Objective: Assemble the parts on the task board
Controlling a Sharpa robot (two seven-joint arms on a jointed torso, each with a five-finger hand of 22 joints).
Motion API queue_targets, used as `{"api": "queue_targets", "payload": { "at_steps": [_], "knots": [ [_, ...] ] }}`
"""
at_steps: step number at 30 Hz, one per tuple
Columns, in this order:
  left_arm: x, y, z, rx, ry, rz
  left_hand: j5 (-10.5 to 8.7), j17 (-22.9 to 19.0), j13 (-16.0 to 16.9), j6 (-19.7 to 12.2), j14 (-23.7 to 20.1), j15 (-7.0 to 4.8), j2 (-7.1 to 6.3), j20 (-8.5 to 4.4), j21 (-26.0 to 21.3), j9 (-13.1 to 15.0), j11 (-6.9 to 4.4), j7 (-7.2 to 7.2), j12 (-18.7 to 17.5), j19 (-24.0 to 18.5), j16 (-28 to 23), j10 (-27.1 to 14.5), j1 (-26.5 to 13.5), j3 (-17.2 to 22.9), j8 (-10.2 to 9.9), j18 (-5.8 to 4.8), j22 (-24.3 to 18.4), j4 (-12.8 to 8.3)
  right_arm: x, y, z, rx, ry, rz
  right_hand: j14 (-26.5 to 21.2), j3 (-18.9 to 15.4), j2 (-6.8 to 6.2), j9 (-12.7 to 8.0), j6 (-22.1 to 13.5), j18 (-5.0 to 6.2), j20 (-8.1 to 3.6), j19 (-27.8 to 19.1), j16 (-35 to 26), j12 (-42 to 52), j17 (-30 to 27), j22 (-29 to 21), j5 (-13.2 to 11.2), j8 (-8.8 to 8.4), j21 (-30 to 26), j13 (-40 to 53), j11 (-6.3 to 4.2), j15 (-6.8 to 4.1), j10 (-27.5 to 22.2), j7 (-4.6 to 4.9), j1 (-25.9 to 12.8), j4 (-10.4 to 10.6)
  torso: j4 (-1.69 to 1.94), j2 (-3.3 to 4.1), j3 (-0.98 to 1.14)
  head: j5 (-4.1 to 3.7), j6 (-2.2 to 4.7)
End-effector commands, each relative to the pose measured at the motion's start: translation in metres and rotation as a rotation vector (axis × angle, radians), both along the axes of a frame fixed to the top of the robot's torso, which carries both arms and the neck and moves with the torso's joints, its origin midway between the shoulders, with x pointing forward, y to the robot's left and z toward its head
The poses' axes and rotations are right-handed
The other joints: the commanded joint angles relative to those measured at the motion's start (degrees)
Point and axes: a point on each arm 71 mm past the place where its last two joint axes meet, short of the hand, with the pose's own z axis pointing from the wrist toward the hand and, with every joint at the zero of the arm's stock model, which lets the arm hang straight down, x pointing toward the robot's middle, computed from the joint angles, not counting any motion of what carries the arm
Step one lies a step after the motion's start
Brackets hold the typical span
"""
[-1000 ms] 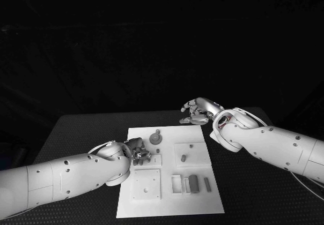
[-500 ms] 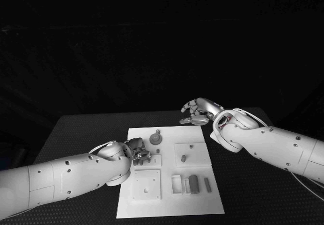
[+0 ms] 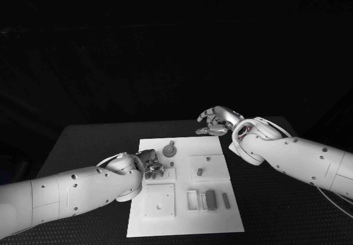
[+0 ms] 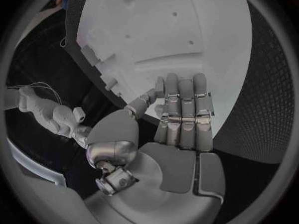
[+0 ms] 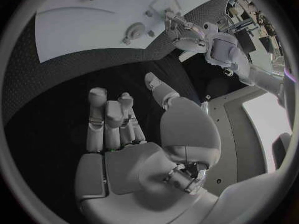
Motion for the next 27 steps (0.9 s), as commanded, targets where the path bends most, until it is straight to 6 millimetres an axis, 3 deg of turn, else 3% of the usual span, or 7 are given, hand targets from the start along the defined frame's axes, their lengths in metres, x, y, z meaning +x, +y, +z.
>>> {"api": "queue_targets", "payload": {
  "at_steps": [1,13,27],
  "knots": [
    [-0.0018,-0.002,-0.0018,0.016,0.015,-0.022,0.04,-0.1,0.1,5.2,0.2,-0.04,-0.63,-0.06,0.2,0.0,-0.36,-4.76,0.3,0.4,0.4,0.0,0.1,-0.1,0.2,0.28,0.1,0.3,-0.0002,0.0002,-0.0002,-0.002,0.007,0.006,-0.5,0.0,0.18,-0.1,-0.5,3.22,-0.1,0.3,0.2,0.2,-0.1,0.7,-0.1,0.3,-0.4,-0.1,-0.04,0.04,-0.2,0.75,-0.4,0.3,0.03,-0.02,0.01,-0.02,-0.08],
    [-0.0027,-0.0027,-0.0022,0.015,0.019,-0.029,-0.7,-0.4,0.1,5.3,0.2,-0.07,-2.05,-0.09,0.1,0.0,-0.38,-4.8,0.3,0.5,0.6,0.0,-0.2,-0.4,0.3,0.29,0.3,1.0,-0.0001,0.0001,-0.0003,-0.002,0.007,0.005,-0.5,0.0,0.14,-0.1,-0.5,3.22,-0.1,0.3,0.2,0.2,-0.1,0.7,-0.1,0.3,-0.4,-0.1,-0.04,0.04,-0.2,0.75,-0.4,0.4,0.02,-0.01,0.02,-0.03,-0.04],
    [-0.002,-0.001,-0.0025,0.015,0.017,-0.023,-2.96,-1.1,0.0,5.2,0.0,-0.13,-6.37,-0.15,-0.3,0.0,-0.39,-4.81,0.3,0.6,1.0,0.0,-0.5,-1.1,0.2,0.35,0.7,3.3,0.0,-0.0003,-0.0003,-0.002,0.008,0.004,-0.5,0.0,0.05,-0.1,-0.5,3.22,-0.1,0.3,0.2,0.2,-0.1,0.7,-0.1,0.3,-0.4,-0.1,-0.03,0.04,-0.2,0.75,-0.5,0.6,0.03,0.0,0.03,0.01,-0.05]
  ]
}}
